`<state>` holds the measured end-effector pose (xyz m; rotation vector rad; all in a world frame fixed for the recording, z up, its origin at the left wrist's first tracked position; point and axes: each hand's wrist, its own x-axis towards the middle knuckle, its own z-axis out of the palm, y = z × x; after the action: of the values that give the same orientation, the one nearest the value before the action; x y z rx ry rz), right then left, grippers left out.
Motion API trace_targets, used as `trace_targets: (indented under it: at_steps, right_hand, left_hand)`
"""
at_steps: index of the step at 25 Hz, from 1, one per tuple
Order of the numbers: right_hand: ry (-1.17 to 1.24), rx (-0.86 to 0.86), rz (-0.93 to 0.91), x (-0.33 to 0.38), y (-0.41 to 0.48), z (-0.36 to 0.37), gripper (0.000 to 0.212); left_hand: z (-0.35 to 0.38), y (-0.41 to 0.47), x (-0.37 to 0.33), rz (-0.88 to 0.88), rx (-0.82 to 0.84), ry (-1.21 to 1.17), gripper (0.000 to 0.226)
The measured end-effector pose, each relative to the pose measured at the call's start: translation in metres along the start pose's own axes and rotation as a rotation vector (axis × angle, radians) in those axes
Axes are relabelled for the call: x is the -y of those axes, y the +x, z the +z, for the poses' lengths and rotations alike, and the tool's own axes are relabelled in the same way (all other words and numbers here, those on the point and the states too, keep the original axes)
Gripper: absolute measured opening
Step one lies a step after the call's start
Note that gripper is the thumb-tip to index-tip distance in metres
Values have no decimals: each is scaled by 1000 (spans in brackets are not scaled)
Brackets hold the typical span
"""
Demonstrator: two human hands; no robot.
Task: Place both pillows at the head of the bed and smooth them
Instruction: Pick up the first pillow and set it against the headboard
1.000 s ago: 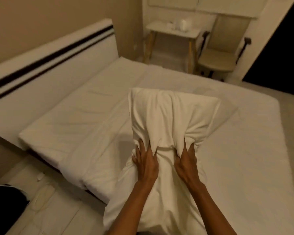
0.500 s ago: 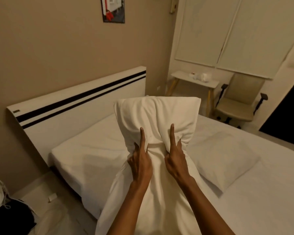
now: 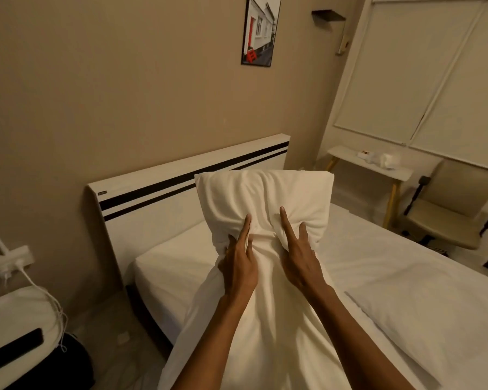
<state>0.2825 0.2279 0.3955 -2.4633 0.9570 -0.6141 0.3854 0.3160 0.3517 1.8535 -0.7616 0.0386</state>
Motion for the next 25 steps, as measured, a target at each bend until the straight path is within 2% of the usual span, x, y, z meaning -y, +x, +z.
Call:
trace_targets:
  at_steps: [7,10,17,25]
  right_hand:
    - [-76,60,-14,22,94,47,70]
    - [-91,57,-14,20,141,75,66]
    - [-22,128,69,21,240,133,58]
    - [-34,174,219,25,325,192,56]
  left_hand:
    - [-17,90,42,-83,34,-112,44]
    - [-8,139,70,-64,58,-158,41]
    - [16,244,131,-48,147,-148,40]
    - [44,340,197,-110,257,-167,41]
